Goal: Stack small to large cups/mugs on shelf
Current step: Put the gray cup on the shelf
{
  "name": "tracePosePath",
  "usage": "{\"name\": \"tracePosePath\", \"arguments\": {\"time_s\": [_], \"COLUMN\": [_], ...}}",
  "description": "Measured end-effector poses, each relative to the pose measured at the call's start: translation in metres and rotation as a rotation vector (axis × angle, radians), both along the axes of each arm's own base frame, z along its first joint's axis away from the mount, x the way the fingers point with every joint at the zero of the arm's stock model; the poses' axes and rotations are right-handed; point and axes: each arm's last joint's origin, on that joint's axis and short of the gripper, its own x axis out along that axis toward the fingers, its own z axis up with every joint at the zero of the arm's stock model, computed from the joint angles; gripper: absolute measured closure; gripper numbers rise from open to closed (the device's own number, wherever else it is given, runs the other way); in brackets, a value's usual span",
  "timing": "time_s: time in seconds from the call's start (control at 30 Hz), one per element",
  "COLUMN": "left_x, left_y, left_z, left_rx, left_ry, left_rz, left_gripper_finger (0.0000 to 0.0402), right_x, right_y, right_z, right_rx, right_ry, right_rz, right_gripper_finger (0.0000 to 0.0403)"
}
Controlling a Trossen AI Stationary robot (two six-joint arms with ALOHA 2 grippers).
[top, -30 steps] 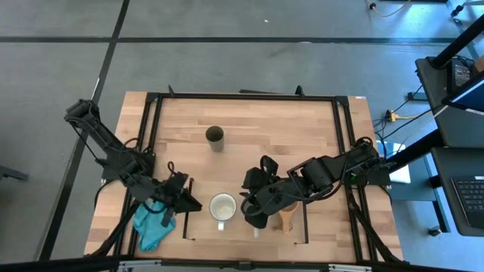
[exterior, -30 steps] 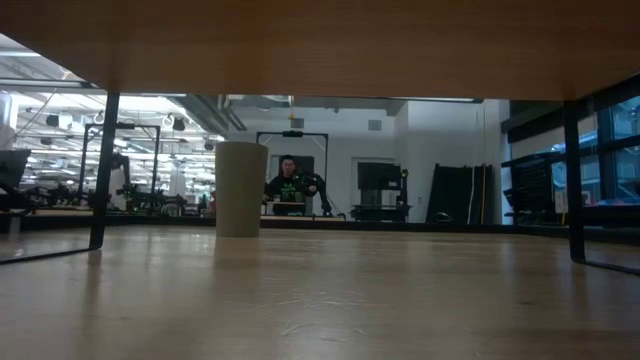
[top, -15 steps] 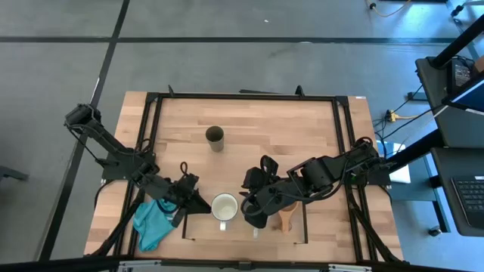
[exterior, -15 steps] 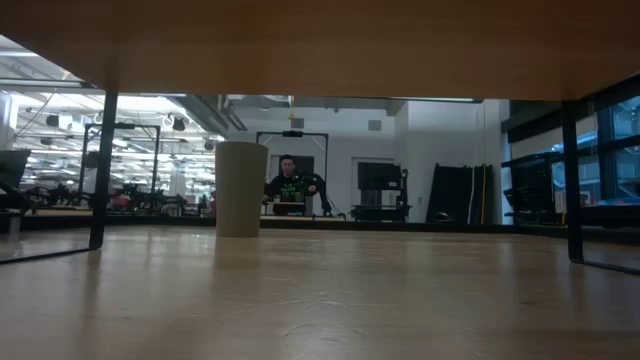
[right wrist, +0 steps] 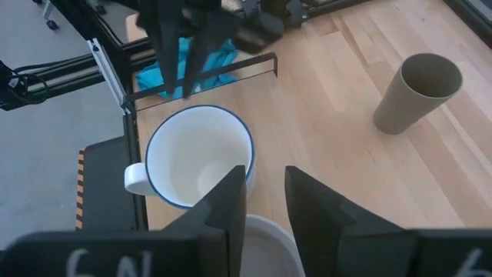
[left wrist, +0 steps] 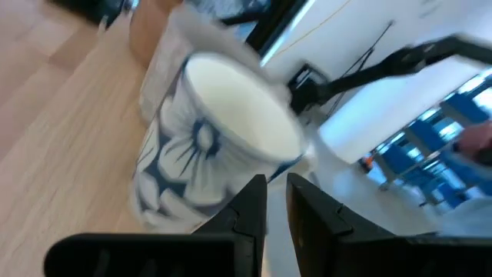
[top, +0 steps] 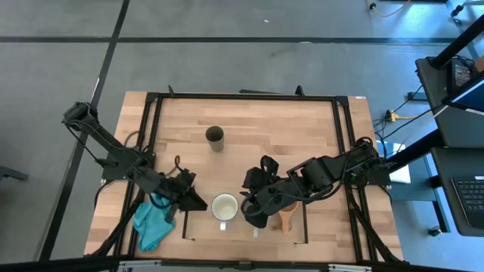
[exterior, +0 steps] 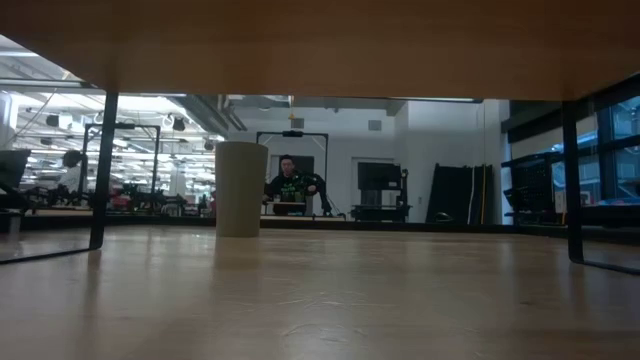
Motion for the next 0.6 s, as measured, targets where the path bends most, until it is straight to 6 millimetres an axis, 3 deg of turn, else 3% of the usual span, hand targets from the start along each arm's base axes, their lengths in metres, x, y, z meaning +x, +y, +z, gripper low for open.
{"name": "tracePosePath", "arguments": {"time_s": [0.33, 0.6], "left_x": [-0.022, -0.029], "left_y": [0.018, 0.036], "left_z": [0.059, 0.083], "left_rx": [-0.277, -0.466], "left_ry": [-0.365, -0.561], "left_rz": [0.042, 0.284], "left_gripper_finger": [0.0354, 0.0354], "right_x": [0.002, 0.003], "right_y": [-0.001, -0.010], "right_z": [0.001, -0.001], "right_rx": [-0.001, -0.090], "right_ry": [-0.015, 0.030], "right_rz": [-0.001, 0.052], "right_gripper_finger": [0.0309, 0.0309]}}
